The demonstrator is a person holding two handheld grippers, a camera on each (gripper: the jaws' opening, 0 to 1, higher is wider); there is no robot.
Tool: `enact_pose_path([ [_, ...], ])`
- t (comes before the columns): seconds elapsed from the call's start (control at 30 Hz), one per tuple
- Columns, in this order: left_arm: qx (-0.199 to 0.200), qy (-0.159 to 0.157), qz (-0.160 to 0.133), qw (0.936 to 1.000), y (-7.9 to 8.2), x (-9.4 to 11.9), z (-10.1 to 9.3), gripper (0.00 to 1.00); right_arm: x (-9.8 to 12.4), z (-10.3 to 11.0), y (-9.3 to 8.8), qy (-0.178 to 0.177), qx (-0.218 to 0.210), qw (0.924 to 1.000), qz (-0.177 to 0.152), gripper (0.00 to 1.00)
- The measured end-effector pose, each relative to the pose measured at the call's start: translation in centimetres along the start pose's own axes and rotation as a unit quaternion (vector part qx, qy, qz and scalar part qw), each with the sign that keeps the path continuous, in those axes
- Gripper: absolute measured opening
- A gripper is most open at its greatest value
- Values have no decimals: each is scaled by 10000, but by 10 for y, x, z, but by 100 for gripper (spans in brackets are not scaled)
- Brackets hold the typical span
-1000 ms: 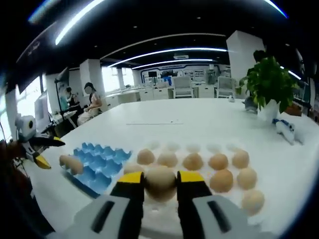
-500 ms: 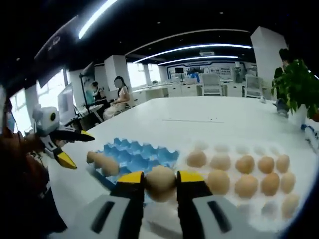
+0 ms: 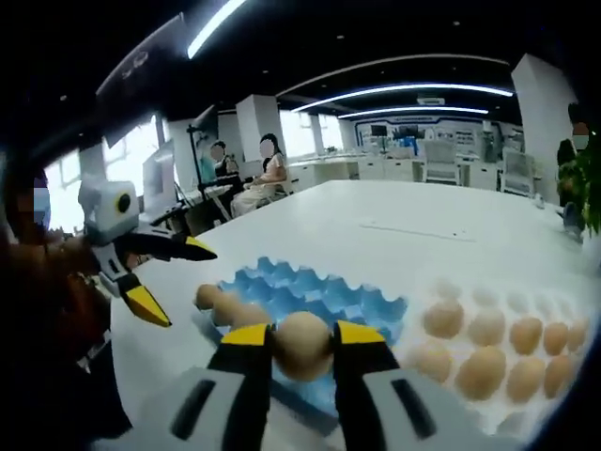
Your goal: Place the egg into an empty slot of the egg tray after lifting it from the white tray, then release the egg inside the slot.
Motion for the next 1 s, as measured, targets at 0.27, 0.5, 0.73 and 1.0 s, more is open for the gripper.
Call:
enact_pose_path([
  [0.27,0,3,-18,10000,1,1,1,80,-9,4,-4,151,77,9998,118,24],
  [0.5,18,-16,-23,10000,1,-1,1,80,-18,2,-10,208,102,9994,240,24],
  [0.73,-10,-53,-36,10000,3,-1,2,79,-29,3,-16,257,78,9992,300,25],
  [1.0,13,-40,-38,10000,3,-1,4,79,-34,2,-20,307,100,9989,336,25],
])
Point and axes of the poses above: the point that each gripper's makers call its tool centre point, and the gripper's own axes: x roughly backward along the fingers, z roughly to its left, y roughly out of its top, the point moved 8 cm from there along x, roughly backward along the fingers
